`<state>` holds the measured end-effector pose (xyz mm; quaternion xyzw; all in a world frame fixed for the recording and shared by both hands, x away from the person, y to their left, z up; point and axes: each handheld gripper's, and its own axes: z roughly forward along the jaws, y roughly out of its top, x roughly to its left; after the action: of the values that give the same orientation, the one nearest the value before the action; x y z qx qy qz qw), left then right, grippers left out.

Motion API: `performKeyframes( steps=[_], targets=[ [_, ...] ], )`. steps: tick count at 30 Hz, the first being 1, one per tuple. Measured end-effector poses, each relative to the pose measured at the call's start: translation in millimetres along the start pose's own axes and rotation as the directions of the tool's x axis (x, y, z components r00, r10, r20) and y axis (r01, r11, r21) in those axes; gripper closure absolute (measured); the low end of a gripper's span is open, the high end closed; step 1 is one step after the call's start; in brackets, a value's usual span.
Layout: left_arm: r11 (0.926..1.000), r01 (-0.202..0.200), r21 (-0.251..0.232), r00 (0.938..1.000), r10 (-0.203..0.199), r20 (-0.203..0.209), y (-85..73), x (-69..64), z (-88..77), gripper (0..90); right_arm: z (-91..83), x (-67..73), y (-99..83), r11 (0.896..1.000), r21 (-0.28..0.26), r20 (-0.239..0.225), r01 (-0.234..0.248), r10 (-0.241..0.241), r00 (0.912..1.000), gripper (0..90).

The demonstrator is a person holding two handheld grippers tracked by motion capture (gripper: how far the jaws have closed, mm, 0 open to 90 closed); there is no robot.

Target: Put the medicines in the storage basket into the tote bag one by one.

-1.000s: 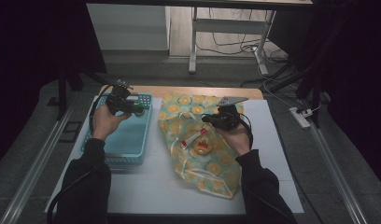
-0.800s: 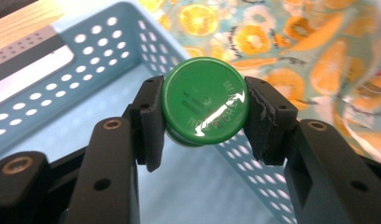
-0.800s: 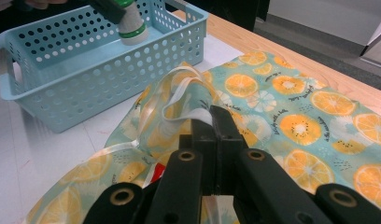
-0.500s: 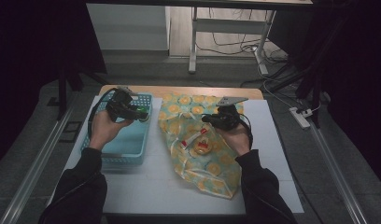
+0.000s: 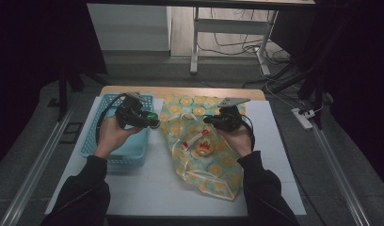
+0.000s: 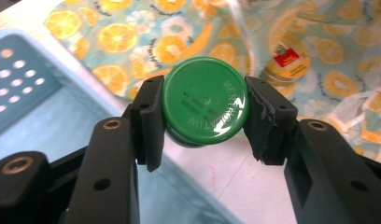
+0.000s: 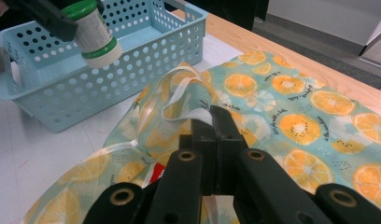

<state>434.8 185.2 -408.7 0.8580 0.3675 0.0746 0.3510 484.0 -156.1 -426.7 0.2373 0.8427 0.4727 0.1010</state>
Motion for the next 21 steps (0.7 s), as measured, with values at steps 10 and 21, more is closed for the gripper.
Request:
performKeyframes(
  steps=[10, 21],
  targets=[
    [0.9981, -0.060, 0.009, 0.9966, 0.060, 0.057, 8.6, -25.0, 17.9, 52.2, 0.1, -0.7, -0.3, 1.000, 0.002, 0.002, 0.000, 0.000, 1.0000, 89.8],
    [0.9928, -0.118, 0.017, 0.9868, 0.116, 0.113, 23.2, -50.0, 46.0, 52.2, -0.2, -1.5, -0.5, 1.000, 0.001, 0.005, -0.003, 0.003, 1.0000, 89.8]
  ],
)
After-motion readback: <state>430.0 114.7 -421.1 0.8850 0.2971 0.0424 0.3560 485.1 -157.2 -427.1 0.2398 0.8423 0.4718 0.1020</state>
